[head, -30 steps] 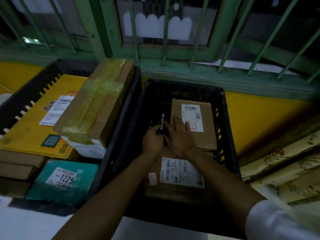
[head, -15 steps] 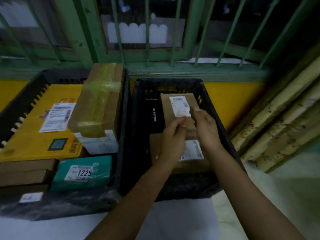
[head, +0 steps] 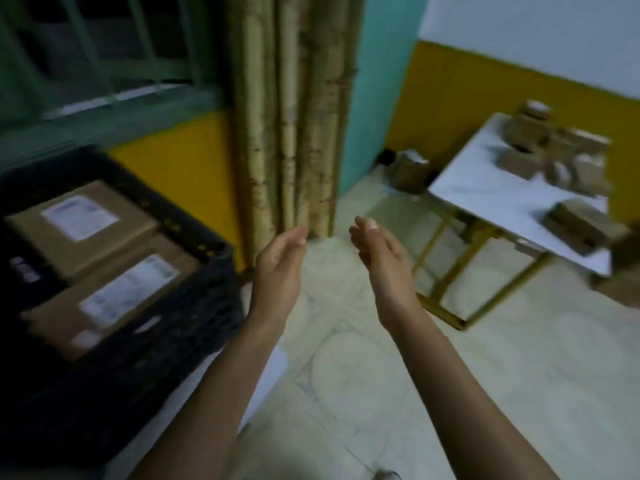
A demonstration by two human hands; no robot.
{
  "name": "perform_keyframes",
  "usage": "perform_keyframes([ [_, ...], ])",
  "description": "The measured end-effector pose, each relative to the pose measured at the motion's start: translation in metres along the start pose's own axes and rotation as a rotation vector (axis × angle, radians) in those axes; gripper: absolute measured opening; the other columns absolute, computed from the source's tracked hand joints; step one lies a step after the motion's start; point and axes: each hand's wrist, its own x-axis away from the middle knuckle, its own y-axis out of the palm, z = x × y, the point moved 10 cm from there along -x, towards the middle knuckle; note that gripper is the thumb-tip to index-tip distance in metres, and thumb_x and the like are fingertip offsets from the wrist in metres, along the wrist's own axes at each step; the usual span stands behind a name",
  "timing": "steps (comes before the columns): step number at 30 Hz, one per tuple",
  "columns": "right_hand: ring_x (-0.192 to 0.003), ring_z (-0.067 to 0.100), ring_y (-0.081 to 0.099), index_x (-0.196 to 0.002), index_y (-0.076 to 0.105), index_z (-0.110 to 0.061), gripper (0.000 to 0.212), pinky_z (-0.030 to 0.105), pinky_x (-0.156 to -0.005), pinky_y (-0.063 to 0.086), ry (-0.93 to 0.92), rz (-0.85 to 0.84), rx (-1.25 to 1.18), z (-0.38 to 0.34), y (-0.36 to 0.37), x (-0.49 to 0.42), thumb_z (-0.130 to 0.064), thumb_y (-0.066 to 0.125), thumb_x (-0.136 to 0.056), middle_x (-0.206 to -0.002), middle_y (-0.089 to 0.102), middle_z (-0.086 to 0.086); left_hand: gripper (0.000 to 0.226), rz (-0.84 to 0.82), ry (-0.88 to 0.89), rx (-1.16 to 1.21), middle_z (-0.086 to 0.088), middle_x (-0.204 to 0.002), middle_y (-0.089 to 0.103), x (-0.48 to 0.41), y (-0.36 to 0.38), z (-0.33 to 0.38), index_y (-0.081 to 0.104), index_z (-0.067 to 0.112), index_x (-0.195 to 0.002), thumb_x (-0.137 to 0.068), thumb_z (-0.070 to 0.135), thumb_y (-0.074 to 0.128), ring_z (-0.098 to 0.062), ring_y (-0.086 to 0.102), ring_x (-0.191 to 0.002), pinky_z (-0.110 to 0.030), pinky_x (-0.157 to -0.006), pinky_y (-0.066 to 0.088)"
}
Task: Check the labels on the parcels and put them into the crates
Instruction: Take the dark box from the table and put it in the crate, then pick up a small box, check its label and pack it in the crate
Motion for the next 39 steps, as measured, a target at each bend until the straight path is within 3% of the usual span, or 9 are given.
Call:
perform_keyframes([
  [5, -0.113, 0.006, 0.058, -0.120, 0.061, -0.026, 0.030, 0.020, -0.091, 0.041, 0.024, 0.270, -0.018, 0.011, -0.177, 0.009, -0.038, 0.041, -0.100, -0.121, 0.065, -0.003, 0.021, -0.297, -0.054, 0.018, 0.014, -0.110, 0.066, 0.030, 0.180, -0.012, 0.063, 0.029, -0.107, -0.098, 0.017, 0.049, -0.004, 0.059, -0.110, -0.014, -0.085, 0.042],
  [12, -0.109, 0.008, 0.061, -0.111, 0.063, -0.026, 0.026, 0.016, -0.082, 0.043, 0.043, 0.531, -0.042, 0.027, -0.398, 0.029, -0.034, 0.040, -0.102, -0.111, 0.067, -0.004, 0.019, -0.622, -0.098, 0.007, 0.015, -0.107, 0.065, 0.106, 0.408, -0.022, 0.060, 0.032, -0.104, -0.098, 0.020, 0.047, -0.001, 0.059, -0.103, -0.011, -0.077, 0.044],
  [21, -0.108, 0.004, 0.059, -0.122, 0.060, -0.024, 0.032, 0.019, -0.089, 0.043, 0.088, 0.688, -0.052, 0.049, -0.577, 0.031, -0.035, 0.038, -0.101, -0.115, 0.066, -0.004, 0.021, -0.790, -0.163, -0.060, 0.009, -0.119, 0.063, 0.161, 0.586, -0.041, 0.058, 0.027, -0.115, -0.099, 0.022, 0.045, -0.007, 0.057, -0.111, -0.028, -0.097, 0.044],
  [27, -0.107, 0.004, 0.060, -0.118, 0.060, -0.025, 0.028, 0.017, -0.084, 0.044, 0.125, 0.822, -0.108, 0.073, -0.684, 0.005, -0.034, 0.039, -0.102, -0.112, 0.066, -0.003, 0.022, -0.845, -0.188, -0.100, 0.009, -0.117, 0.064, 0.149, 0.703, -0.071, 0.060, 0.026, -0.116, -0.099, 0.024, 0.046, -0.006, 0.059, -0.108, -0.024, -0.089, 0.044],
  [31, -0.109, 0.007, 0.060, -0.122, 0.061, -0.022, 0.033, 0.018, -0.089, 0.044, 0.097, 0.905, -0.081, 0.077, -0.760, -0.040, -0.033, 0.038, -0.102, -0.114, 0.067, -0.003, 0.018, -0.927, -0.191, -0.108, 0.009, -0.117, 0.064, 0.133, 0.801, -0.090, 0.058, 0.029, -0.112, -0.099, 0.025, 0.046, -0.007, 0.059, -0.108, -0.029, -0.094, 0.044],
  [39, -0.115, 0.011, 0.058, -0.125, 0.058, -0.024, 0.033, 0.024, -0.093, 0.041, 0.141, 0.889, -0.046, 0.074, -0.885, -0.168, -0.037, 0.038, -0.102, -0.124, 0.063, 0.000, 0.026, -0.996, -0.159, -0.129, 0.007, -0.121, 0.062, 0.073, 0.978, -0.099, 0.056, 0.024, -0.122, -0.100, 0.025, 0.044, -0.007, 0.058, -0.109, -0.026, -0.093, 0.043],
])
